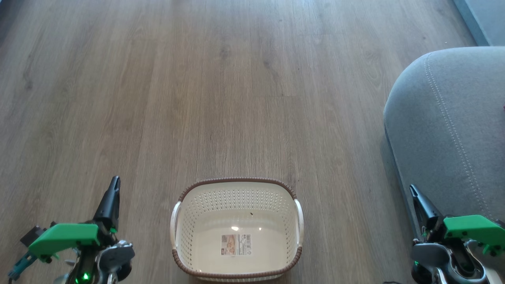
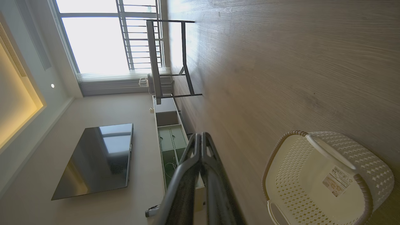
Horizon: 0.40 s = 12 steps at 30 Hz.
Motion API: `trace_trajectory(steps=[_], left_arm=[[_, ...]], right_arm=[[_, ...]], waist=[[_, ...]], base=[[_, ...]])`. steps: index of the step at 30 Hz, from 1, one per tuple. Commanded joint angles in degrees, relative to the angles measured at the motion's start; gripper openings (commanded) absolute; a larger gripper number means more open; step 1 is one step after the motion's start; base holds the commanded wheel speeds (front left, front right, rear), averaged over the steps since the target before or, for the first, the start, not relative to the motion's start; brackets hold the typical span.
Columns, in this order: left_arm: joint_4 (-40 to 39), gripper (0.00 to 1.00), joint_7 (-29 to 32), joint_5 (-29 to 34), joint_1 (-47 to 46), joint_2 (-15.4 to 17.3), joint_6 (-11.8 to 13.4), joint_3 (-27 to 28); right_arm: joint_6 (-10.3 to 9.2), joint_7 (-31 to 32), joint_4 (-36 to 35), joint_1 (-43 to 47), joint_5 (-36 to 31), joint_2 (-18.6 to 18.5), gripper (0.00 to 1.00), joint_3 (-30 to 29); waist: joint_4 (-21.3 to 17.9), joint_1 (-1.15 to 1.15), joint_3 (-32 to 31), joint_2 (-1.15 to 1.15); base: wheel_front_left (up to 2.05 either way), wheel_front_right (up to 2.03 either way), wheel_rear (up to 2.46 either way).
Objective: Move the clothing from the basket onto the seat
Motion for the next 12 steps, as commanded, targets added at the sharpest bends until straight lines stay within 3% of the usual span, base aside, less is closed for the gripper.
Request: trace_trajectory(steps=[1,12], left_arm=[[-2.04,0.0,0.42,-0.25,-3.22,0.47,-0.39,2.05],[-2.04,0.0,0.42,-0.25,-3.22,0.47,-0.39,2.05]], right_arm=[[0.4,0.46,-2.33,-2.99,0.2,-0.41,0.0,0.92],[0.4,0.46,-2.33,-2.99,0.2,-0.4,0.0,0.91]], waist=[[0.0,0.0,0.0,0.0],[0.0,0.0,0.0,0.0]], base=[[0.0,0.0,0.0],[0.0,0.0,0.0]])
